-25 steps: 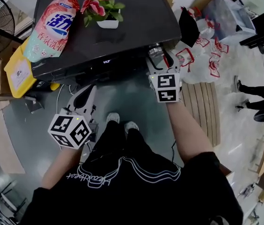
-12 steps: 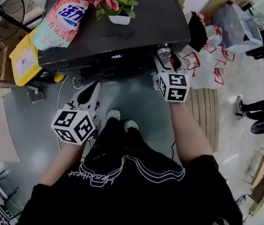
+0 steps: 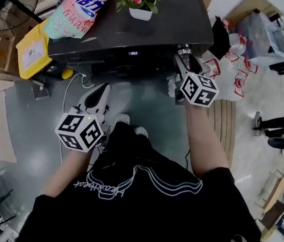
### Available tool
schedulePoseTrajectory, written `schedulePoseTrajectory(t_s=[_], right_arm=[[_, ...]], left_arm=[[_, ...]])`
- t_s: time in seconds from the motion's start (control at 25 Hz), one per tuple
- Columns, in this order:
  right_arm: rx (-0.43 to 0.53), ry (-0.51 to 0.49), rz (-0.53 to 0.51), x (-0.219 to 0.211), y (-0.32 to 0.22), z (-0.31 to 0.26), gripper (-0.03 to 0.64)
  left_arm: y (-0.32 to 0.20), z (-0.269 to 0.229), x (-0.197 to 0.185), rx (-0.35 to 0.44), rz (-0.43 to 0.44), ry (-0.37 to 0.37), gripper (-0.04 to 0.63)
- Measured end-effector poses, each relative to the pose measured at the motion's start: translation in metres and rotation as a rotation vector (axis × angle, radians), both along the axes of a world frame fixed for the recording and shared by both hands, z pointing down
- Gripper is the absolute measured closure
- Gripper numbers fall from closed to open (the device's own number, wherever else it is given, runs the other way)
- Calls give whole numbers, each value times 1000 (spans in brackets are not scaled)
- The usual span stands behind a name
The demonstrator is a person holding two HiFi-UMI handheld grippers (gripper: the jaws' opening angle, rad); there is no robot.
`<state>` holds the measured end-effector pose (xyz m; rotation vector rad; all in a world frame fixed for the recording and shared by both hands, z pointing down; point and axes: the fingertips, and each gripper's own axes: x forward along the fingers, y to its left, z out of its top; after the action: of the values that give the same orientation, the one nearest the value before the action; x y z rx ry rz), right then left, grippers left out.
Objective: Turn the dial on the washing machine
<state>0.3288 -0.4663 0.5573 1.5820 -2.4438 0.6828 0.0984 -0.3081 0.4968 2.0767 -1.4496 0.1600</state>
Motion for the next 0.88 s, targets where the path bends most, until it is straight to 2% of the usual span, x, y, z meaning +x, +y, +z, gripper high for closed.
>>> schedulePoseTrajectory(t_s=[0.16, 0.36, 0.52, 0.88], right_arm=[[-16, -64, 13, 1, 0, 0, 334], [-16, -66, 13, 1, 0, 0, 334], [-9, -29, 1, 0, 0, 1, 341], [42, 69, -45, -2, 5, -17, 302]], left_arm=[[7, 3, 0, -5, -12, -1, 589], [13, 3, 0, -2, -21, -2, 589], [16, 4, -1, -1, -26, -2, 590], [19, -5, 0, 20, -19, -7, 589]])
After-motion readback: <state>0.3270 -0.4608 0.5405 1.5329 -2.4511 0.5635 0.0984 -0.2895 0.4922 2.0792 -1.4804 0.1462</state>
